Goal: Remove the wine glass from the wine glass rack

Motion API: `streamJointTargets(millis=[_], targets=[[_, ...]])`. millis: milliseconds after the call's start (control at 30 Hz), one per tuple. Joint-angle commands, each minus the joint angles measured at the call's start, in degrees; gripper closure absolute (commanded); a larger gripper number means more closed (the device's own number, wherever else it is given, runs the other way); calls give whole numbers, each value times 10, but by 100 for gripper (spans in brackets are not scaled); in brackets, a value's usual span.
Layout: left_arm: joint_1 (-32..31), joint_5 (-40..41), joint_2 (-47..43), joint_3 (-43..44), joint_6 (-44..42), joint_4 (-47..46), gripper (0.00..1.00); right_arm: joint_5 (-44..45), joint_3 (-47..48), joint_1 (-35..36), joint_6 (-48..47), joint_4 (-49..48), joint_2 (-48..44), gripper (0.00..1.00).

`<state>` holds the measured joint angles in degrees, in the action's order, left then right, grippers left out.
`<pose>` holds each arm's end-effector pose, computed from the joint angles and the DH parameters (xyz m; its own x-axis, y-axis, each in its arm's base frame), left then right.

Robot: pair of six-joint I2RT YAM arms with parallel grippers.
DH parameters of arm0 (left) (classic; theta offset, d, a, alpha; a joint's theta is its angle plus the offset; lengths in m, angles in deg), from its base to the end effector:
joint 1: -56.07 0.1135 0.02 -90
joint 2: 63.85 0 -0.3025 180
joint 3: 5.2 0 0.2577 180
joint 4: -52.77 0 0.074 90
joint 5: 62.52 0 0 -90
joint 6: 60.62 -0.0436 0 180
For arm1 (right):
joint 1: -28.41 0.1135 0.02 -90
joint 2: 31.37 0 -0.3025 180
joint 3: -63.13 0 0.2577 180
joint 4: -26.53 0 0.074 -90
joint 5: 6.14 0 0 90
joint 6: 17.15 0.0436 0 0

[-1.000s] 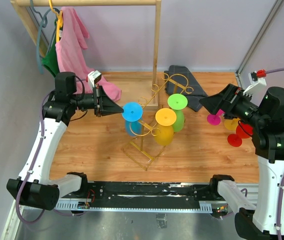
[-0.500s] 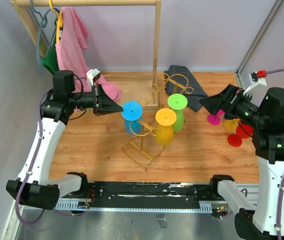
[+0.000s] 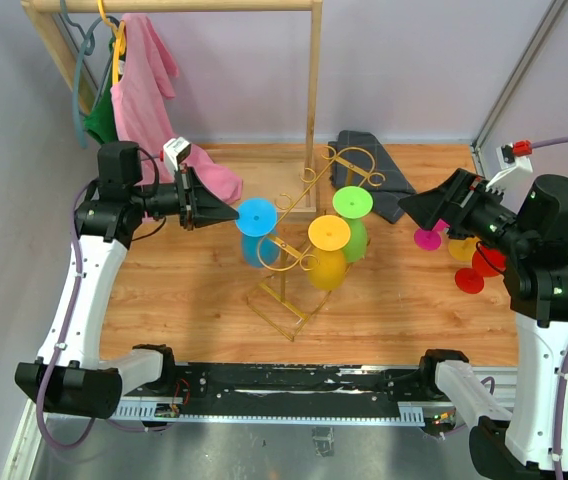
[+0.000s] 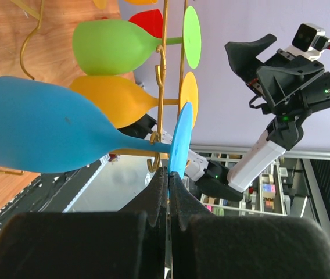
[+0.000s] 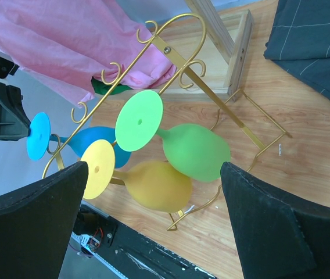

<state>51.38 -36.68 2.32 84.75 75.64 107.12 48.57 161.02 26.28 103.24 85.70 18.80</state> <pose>0.2098 -0.0566 0.4468 -0.9342 -0.2393 -0.2646 0.1924 0.2866 -0.9385 0.1079 0.0212 0.5147 -0.4420 0.4296 -0.7874 -0.3616 0.7180 0.5947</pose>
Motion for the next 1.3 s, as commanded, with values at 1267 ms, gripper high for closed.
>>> streamJointTargets(millis=[1267], targets=[[39,-22,-21,-29,12,-33,100,-1,-14,11,6,-7,-26,1]])
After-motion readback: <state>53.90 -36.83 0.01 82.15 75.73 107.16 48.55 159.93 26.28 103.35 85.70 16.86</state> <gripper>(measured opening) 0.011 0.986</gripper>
